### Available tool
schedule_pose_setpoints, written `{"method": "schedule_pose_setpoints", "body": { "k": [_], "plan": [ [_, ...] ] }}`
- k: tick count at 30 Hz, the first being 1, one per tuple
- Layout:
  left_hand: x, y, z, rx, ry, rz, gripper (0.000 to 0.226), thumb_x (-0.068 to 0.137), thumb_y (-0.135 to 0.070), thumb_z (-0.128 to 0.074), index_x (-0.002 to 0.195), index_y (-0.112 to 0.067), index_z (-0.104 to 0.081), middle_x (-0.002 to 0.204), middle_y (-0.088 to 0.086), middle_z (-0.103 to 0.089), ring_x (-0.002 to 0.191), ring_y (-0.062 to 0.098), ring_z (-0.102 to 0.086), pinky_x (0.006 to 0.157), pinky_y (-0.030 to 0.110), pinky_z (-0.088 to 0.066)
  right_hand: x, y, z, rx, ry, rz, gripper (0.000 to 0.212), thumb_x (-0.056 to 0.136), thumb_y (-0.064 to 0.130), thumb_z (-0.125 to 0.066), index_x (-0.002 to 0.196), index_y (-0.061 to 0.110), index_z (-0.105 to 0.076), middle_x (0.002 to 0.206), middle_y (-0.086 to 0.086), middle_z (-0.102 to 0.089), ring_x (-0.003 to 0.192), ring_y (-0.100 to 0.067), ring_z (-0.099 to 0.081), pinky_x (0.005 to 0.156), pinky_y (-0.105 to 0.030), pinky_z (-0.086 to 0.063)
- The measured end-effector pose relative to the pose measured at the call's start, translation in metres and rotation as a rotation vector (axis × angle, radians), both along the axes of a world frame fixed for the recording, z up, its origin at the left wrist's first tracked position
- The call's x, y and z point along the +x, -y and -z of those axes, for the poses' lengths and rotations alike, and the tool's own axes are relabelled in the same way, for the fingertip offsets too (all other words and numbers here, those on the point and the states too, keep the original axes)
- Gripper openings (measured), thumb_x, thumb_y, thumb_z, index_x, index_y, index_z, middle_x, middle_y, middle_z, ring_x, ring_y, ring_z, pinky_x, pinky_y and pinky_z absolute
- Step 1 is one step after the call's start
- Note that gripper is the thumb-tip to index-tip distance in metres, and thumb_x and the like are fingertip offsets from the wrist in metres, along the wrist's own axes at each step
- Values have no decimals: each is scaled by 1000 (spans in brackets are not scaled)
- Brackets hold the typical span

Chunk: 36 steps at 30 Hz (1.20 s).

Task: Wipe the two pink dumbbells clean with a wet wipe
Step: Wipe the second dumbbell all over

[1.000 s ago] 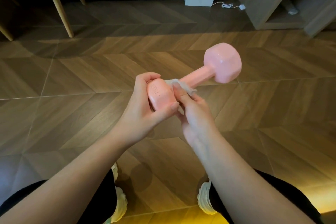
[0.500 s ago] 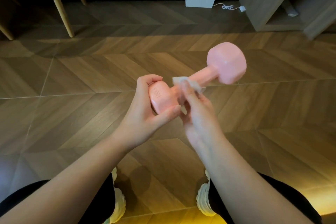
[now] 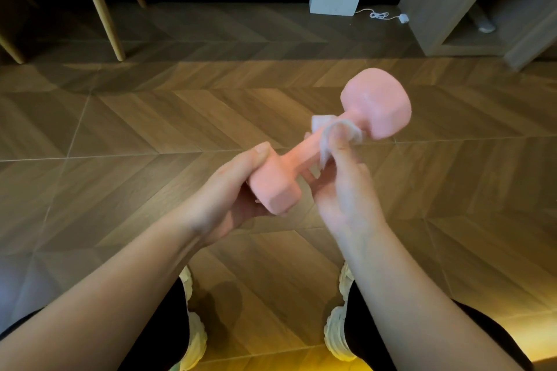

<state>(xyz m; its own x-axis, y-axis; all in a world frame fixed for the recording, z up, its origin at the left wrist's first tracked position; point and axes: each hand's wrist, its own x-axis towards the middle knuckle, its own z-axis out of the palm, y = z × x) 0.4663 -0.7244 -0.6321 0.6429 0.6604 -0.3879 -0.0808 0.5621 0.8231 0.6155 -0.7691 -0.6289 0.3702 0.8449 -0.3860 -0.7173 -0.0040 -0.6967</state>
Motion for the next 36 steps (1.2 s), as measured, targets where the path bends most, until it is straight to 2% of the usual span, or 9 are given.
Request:
{"method": "schedule_pose_setpoints", "body": {
  "k": [4,12,16,19,21,26,30,33,36],
  "plan": [
    [-8,-9,-8,-169,198,131,53,91,-55,-44,123,-22,-70,108,13,-69,83,25,-67,64,38,-59,-22,9,3,-64,213,-195,25,53,38,-81,74,26,-81,85,5,-76,79,-5,-69,71,-21,-55],
    [-11,-13,-5,-417,86,128,73,81,-62,-51,123,-3,-63,95,29,-63,70,41,-68,59,44,-63,18,-3,-12,40,138,16,36,75,36,-68,105,16,-69,100,-1,-68,106,-17,-62,103,-43,-45],
    [-5,-8,-1,-242,86,73,94,65,-68,-74,135,-10,-52,106,26,-64,86,40,-71,67,41,-62,19,-4,-15,69,219,15,13,82,29,-64,74,25,-74,91,-4,-62,107,-17,-61,105,-44,-41],
    [1,-5,1,-52,20,-41,89,71,-37,-78,144,-11,-35,94,21,-67,69,26,-72,53,25,-56,24,-6,-18,66,160,79,24,79,32,-67,103,29,-68,111,-5,-64,119,-24,-59,107,-45,-43],
    [6,-4,-2,-38,-20,-34,82,73,-46,-69,138,-3,-43,81,18,-67,59,21,-69,47,22,-53,20,-4,-14,82,193,66,30,75,33,-69,104,25,-66,111,-3,-63,114,-23,-59,109,-44,-43],
    [5,-1,-1,-175,53,93,80,86,-75,-34,101,-4,-68,72,19,-59,52,26,-59,46,29,-53,-5,1,-3,30,379,-123,7,70,22,-82,75,23,-77,80,8,-71,81,-7,-63,78,-25,-48],
    [-3,-7,1,-197,85,155,73,87,-77,-31,128,-26,-63,70,18,-57,52,26,-57,45,28,-53,-16,7,2,5,455,-195,10,69,23,-85,74,31,-79,76,10,-73,72,-2,-64,64,-17,-50],
    [-4,-7,-1,-215,88,173,76,86,-77,-33,117,-17,-69,71,18,-57,53,27,-58,47,29,-54,-13,5,-5,28,425,-162,13,63,25,-83,76,26,-80,84,8,-75,84,-2,-67,75,-17,-52],
    [-1,-12,1,-207,54,142,79,86,-75,-36,103,-5,-69,70,19,-58,53,26,-60,48,30,-55,8,-2,-20,71,369,-17,17,66,30,-79,83,29,-79,97,8,-74,104,-11,-66,104,-36,-46]
  ]
}}
